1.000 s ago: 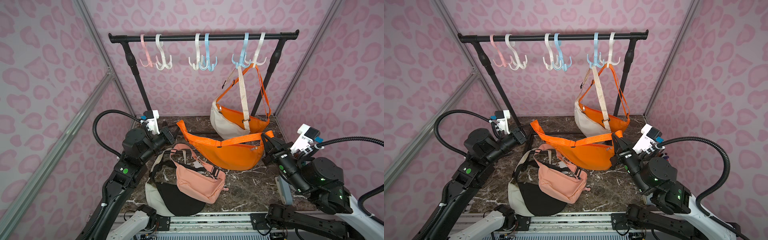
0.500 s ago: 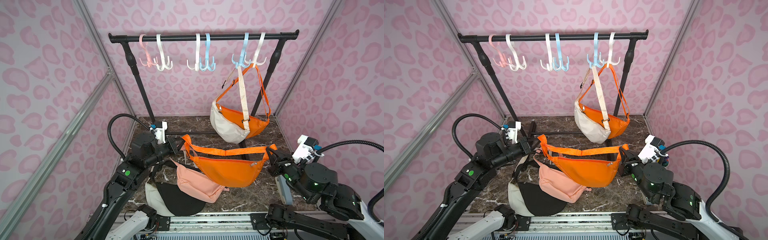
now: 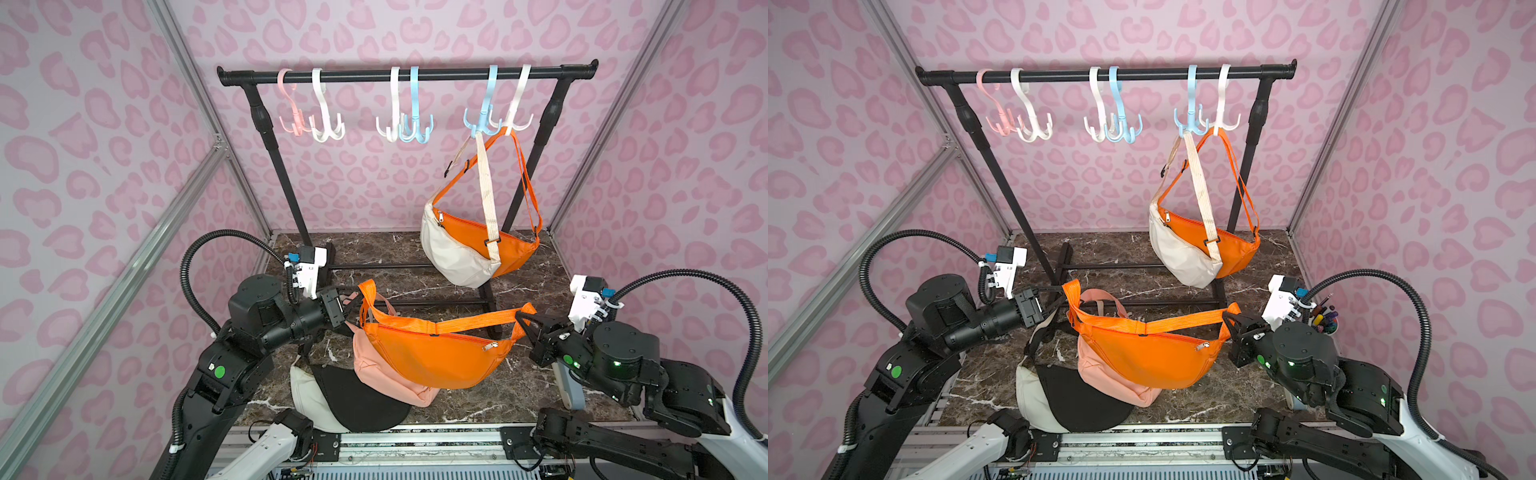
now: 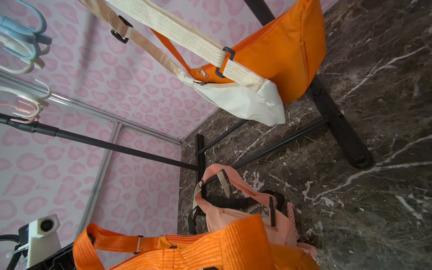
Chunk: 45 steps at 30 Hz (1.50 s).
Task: Take the bag off the hook
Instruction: Place the bag inside the bag.
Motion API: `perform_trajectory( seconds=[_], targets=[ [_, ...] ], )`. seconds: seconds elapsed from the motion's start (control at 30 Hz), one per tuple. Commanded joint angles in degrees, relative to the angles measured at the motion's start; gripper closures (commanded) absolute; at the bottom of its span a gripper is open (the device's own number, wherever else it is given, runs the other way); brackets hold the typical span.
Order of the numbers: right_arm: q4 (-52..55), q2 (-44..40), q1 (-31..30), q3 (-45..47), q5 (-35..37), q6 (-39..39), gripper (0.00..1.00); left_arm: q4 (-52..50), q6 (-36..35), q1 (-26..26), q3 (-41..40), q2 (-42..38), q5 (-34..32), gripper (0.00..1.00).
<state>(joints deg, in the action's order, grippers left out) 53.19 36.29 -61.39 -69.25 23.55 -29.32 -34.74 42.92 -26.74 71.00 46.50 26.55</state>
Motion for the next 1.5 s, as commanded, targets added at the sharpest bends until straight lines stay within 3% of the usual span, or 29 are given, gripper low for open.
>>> perform_trajectory(
  seconds=[0.0, 0.13, 0.3, 0.53, 0.9, 1.13, 1.47],
  targets=[
    [3.18, -0.63, -0.02, 0.97, 7.55, -3.94, 1.00, -5.47, 0.58, 0.00, -2.57, 1.23, -2.54, 0.97],
    [3.76, -2.55, 0.11, 3.82, 16.56, -7.62, 1.00, -1.92, 3.01, 0.11, -9.81, 2.84, -6.79, 0.97],
    [0.46, -2.74, 0.19, 8.06, 17.58, -6.70, 1.00, 4.71, 4.24, 0.11, -16.11, 4.63, -12.02, 0.97],
    [-0.22, 1.92, 3.18, 13.67, 17.94, -5.83, 1.00, 7.36, 0.25, 0.09, -17.55, 10.71, -14.25, 0.97],
    [-9.38, -4.70, 26.69, 29.92, 1.50, -5.07, 1.00, 12.49, -1.70, 0.09, -21.58, 19.08, -15.16, 0.97],
    [-12.74, -0.44, 31.51, 31.81, -2.93, -3.30, 0.98, 14.87, -2.55, 0.09, -21.21, 25.16, -14.07, 0.97],
    [-12.90, 2.95, 31.90, 35.19, -0.77, -7.96, 0.85, 15.58, -2.96, 0.09, -21.08, 29.88, -13.15, 0.92]
  ],
)
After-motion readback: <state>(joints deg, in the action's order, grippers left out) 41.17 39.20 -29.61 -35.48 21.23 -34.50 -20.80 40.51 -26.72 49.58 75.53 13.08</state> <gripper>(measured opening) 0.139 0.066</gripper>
